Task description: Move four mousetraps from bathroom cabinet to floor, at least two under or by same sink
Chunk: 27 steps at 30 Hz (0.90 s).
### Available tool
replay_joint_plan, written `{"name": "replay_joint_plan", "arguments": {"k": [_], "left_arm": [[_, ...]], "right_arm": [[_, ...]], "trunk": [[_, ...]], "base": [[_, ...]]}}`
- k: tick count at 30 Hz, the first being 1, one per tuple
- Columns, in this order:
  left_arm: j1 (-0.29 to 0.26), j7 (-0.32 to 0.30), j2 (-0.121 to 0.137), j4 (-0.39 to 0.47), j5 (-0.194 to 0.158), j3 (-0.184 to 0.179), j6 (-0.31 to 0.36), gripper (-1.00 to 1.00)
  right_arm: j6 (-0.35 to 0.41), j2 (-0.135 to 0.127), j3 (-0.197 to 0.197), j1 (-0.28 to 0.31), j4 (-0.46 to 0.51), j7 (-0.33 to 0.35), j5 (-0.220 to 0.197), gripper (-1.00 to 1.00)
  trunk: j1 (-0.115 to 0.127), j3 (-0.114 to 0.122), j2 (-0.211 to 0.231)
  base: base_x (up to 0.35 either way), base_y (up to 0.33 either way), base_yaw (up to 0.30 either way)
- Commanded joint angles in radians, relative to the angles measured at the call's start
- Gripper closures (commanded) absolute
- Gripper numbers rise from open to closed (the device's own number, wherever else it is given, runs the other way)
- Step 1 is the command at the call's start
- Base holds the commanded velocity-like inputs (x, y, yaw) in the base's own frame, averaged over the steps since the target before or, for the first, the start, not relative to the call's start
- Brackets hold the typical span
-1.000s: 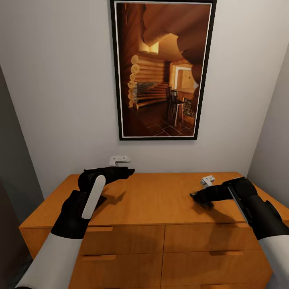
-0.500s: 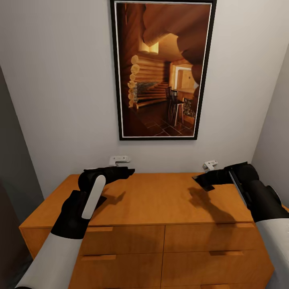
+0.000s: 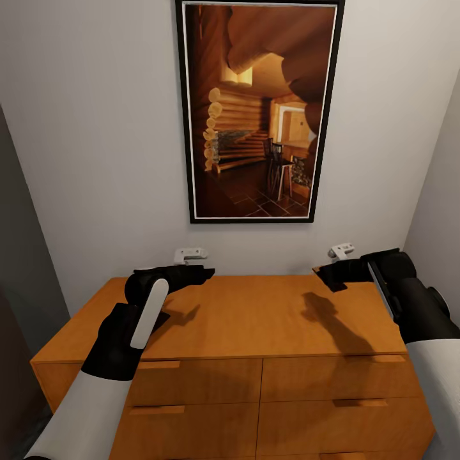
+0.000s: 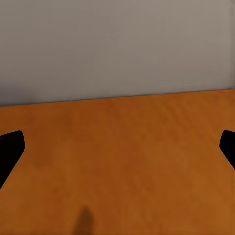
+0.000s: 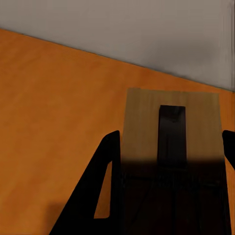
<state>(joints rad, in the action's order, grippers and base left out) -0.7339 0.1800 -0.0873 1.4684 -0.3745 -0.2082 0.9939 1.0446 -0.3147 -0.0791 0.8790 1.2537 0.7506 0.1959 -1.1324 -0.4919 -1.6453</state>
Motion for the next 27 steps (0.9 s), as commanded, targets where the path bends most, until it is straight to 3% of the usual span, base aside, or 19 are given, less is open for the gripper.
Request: {"name": "replay_joint_plan", "arguments": {"k": [1, 9, 15, 27], "left_arm": [[-0.001, 0.01, 0.0, 0.001, -0.011, 0.0, 0.003, -1.0], [-0.001, 0.01, 0.0, 0.001, -0.011, 0.0, 0.003, -1.0], [0.002, 0.026, 0.034, -0.033, 0.004, 0.008, 0.023, -1.0], [0.004, 0.024, 0.07, -0.064, 0.028, 0.002, 0.039, -1.0]], "right_arm": [[0.003, 0.0, 0.0, 0.001, 0.002, 0.008, 0.009, 1.0], [0.003, 0.0, 0.01, 0.002, 0.007, 0.009, 0.008, 1.0], [0.003, 0.0, 0.044, 0.002, -0.027, -0.007, 0.03, 1.0], [0.003, -0.016, 0.034, 0.002, -0.018, -0.006, 0.042, 1.0]], "trunk": [[0.0, -0.001, -0.001], [0.0, -0.001, -0.001], [0.0, -0.001, -0.001], [0.0, -0.001, -0.001]], "base": [[0.0, 0.0, 0.0], [0.0, 0.0, 0.0], [0.0, 0.0, 0.0], [0.0, 0.0, 0.0]]}}
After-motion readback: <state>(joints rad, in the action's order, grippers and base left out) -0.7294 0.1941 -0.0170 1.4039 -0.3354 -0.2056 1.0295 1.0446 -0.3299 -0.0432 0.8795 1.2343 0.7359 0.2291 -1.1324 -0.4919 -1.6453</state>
